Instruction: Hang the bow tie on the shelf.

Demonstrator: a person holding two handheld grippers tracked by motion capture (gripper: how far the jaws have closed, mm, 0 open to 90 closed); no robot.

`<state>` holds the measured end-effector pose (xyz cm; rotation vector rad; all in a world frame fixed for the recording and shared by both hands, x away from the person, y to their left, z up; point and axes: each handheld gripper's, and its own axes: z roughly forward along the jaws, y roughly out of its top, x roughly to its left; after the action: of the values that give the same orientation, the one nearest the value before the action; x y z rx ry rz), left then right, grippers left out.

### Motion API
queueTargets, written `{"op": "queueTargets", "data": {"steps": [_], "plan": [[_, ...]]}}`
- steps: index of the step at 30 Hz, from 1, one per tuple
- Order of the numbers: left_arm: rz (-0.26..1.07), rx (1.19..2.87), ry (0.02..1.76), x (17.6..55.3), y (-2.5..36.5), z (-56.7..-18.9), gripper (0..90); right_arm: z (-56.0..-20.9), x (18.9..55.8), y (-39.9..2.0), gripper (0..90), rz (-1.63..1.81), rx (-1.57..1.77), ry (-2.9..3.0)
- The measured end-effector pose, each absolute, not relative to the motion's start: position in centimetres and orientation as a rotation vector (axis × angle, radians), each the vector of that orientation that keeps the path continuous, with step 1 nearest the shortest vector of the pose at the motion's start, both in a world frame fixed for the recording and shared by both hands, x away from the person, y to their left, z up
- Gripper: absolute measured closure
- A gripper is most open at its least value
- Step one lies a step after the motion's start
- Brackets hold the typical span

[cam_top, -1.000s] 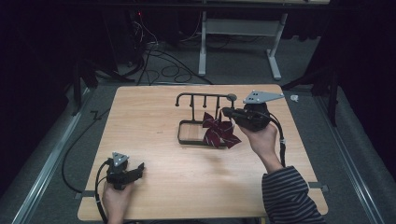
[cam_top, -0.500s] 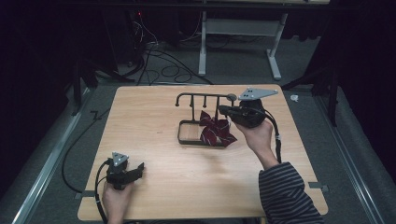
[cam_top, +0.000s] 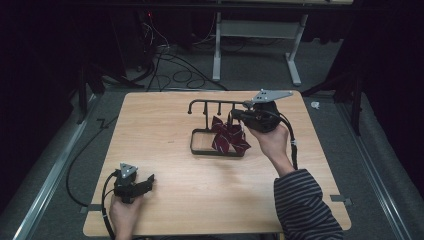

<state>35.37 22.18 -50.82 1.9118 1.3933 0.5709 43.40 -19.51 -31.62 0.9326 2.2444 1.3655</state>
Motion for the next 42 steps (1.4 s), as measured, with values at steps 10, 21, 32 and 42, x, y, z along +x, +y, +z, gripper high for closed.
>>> {"op": "queueTargets", "data": {"steps": [10, 21, 32, 42], "plan": [[0.568, 1.914, 1.393, 35.4, 22.2, -50.8, 27.7, -31.6, 44.4, -19.4, 90.0, 1.352, 0.962, 2.247], [0.572, 1.912, 1.393, 35.4, 22.2, -50.8, 27.8, -31.7, 45.5, -19.4, 90.0, 1.332, 0.999, 2.237], [0.573, 1.912, 1.394, 35.4, 22.2, -50.8, 27.6, -32.4, 46.8, -19.6, 90.0, 1.302, 1.061, 2.227], [0.577, 1.917, 1.394, 35.4, 22.1, -50.8, 27.6, -33.0, 47.6, -20.0, 90.0, 1.292, 1.119, 2.202]]}}
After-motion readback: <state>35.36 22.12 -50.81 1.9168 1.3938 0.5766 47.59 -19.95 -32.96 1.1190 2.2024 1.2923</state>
